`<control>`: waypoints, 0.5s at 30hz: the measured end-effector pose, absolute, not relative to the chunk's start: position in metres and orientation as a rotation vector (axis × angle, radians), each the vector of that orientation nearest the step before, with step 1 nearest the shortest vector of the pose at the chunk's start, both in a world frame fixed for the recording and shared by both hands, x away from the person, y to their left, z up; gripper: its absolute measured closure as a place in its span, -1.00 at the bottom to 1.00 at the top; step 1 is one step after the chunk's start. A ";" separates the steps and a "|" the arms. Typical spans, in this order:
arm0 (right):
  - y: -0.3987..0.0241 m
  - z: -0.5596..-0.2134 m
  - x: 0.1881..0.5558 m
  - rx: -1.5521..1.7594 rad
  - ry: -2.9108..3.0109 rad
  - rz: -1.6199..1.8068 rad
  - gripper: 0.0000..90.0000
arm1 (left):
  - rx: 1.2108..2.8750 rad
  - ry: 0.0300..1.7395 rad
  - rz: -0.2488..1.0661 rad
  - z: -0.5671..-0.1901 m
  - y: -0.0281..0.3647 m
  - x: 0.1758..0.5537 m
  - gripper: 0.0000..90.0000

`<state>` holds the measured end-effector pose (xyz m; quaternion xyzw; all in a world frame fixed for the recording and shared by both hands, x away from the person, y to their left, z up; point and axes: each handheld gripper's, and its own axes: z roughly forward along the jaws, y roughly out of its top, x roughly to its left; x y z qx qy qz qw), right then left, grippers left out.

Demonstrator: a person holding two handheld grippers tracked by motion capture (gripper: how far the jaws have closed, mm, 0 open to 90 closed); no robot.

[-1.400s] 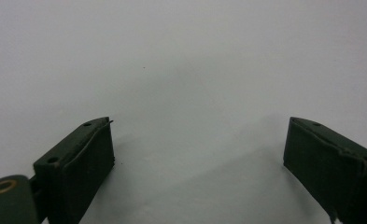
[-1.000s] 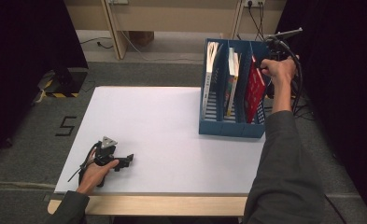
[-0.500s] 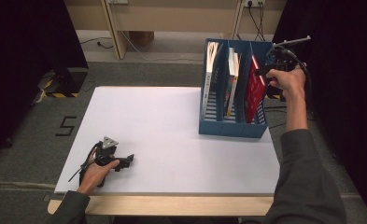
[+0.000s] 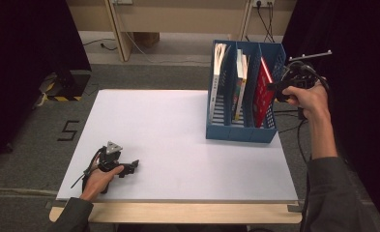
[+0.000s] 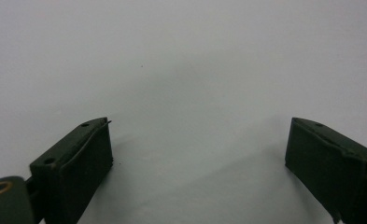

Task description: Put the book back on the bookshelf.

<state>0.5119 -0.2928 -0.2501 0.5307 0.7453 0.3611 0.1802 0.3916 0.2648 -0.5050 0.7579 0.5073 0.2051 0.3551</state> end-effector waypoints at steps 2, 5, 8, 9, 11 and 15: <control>-0.292 -0.254 0.507 1.485 2.122 1.013 0.17 | 1.959 1.311 0.533 -0.505 0.265 0.392 -0.85; -0.292 -0.263 0.501 1.459 2.148 0.996 0.20 | 1.959 1.311 0.531 -0.505 0.265 0.392 -0.85; -0.293 -0.272 0.498 1.453 2.163 0.976 0.22 | 1.957 1.312 0.531 -0.505 0.265 0.392 -0.85; -0.294 -0.275 0.498 1.456 2.163 0.976 0.22 | 1.956 1.312 0.531 -0.505 0.265 0.392 -0.85; -0.295 -0.282 0.497 1.462 2.168 0.967 0.26 | 1.956 1.311 0.529 -0.505 0.265 0.392 -0.85; -0.296 -0.295 0.499 1.471 2.171 0.952 0.31 | 1.952 1.311 0.526 -0.505 0.265 0.392 -0.86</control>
